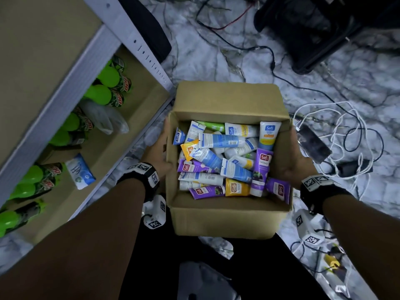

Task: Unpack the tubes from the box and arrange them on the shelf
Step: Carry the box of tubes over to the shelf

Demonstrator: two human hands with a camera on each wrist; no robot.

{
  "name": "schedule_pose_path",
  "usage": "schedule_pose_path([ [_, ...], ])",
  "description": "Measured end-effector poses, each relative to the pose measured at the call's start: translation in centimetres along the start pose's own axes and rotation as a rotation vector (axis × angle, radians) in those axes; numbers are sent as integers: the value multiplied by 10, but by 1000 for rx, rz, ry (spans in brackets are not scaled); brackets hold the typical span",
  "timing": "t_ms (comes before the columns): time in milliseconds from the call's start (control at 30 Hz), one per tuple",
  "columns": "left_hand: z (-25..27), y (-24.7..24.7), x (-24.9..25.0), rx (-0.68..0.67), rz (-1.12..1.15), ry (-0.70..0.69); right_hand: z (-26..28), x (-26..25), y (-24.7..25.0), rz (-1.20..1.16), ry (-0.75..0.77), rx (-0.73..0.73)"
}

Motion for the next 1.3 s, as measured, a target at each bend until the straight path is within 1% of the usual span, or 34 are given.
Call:
schedule_pose_path([
  [67, 17, 3, 14, 18, 43, 32, 10, 5, 7, 50, -61, -73],
  [100, 25, 5, 21, 41, 53, 19, 14, 6, 13, 94, -86, -90],
  [167, 41, 10, 35, 57, 53, 21, 16, 5, 23, 149, -91, -107],
  [233, 58, 15, 45, 84, 22, 50, 20, -6, 35, 172, -38, -123],
  [367, 93, 21, 65, 172, 86, 21, 36, -41, 64, 132, 221, -105],
  [500, 129, 26, 68, 241, 151, 63, 50, -60, 81, 178, 288, -160],
  [633, 165, 28, 58, 313, 259, 94, 60, -82, 81, 223, 401, -188],
  [733, 193, 28, 42, 346, 297, 99, 71, -99, 72, 244, 484, -209],
  [833, 223, 26, 20, 383, 341, 102, 88, -113, 55, 322, 506, -237],
  [900, 245, 25, 0, 424, 376, 112, 108, -126, 42, 386, 525, -217],
  [1033, 300, 26, -50, 507, 447, 108, 162, -161, 3, 468, 640, -185],
  [1133, 348, 30, -90, 572, 494, 131, 202, -194, -35, 460, 807, -187],
  [1200, 383, 34, -119, 618, 507, 168, 237, -219, -62, 499, 858, -206],
  [1300, 439, 37, -163, 694, 520, 229, 283, -245, -107, 589, 834, -249],
])
Point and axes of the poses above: each hand's wrist, its own z-axis away from the middle knuckle, its own y-axis out of the back of the hand, x = y × z, the point moved 7 cm from there along -z, towards the middle knuckle, and after that the axes turned 7 degrees about -y, right-handed, at the moved point
